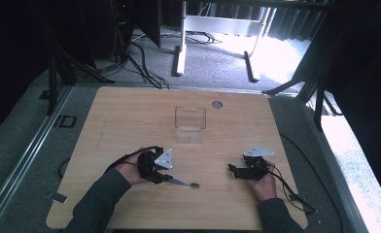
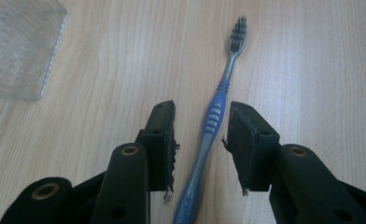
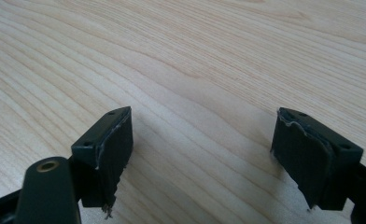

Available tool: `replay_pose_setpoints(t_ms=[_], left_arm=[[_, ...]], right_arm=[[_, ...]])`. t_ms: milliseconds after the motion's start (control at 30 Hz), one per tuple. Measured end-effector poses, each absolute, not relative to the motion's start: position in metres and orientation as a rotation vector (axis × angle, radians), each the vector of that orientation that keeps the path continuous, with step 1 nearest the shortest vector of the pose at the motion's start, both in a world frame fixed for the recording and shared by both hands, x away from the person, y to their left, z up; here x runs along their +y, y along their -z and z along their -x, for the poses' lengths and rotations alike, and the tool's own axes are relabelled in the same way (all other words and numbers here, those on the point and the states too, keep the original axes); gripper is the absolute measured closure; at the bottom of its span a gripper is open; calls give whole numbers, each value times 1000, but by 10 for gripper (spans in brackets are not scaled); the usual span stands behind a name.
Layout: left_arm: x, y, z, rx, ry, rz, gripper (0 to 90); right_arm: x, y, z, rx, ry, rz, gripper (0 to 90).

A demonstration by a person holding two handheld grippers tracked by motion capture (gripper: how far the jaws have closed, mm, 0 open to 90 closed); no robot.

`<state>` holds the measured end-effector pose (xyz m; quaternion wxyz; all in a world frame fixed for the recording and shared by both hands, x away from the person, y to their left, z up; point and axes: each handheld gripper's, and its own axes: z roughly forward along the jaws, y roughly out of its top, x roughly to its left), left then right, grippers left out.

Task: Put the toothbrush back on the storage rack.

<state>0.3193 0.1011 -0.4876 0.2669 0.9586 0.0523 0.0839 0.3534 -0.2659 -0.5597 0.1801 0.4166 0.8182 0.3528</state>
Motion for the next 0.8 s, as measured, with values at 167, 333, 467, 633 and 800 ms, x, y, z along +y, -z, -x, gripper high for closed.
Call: replay_pose_setpoints(t_ms=[167, 333, 467, 633, 800], left_arm=[[99, 491, -318, 104, -217, -2605, 611], [96, 495, -316, 64, -232, -2624, 610], [92, 499, -314, 28, -237, -2644, 609], [91, 503, -314, 11, -231, -2654, 620], [90, 505, -315, -5, -220, -2672, 643]], right_arm=[[-266, 560, -353, 2312, -997, -1177, 203], [-266, 560, -353, 2313, -997, -1177, 201], [-266, 560, -353, 2314, -997, -1176, 200], [-266, 560, -353, 2315, -997, -1175, 200], [-266, 560, -353, 2315, -997, -1174, 200]])
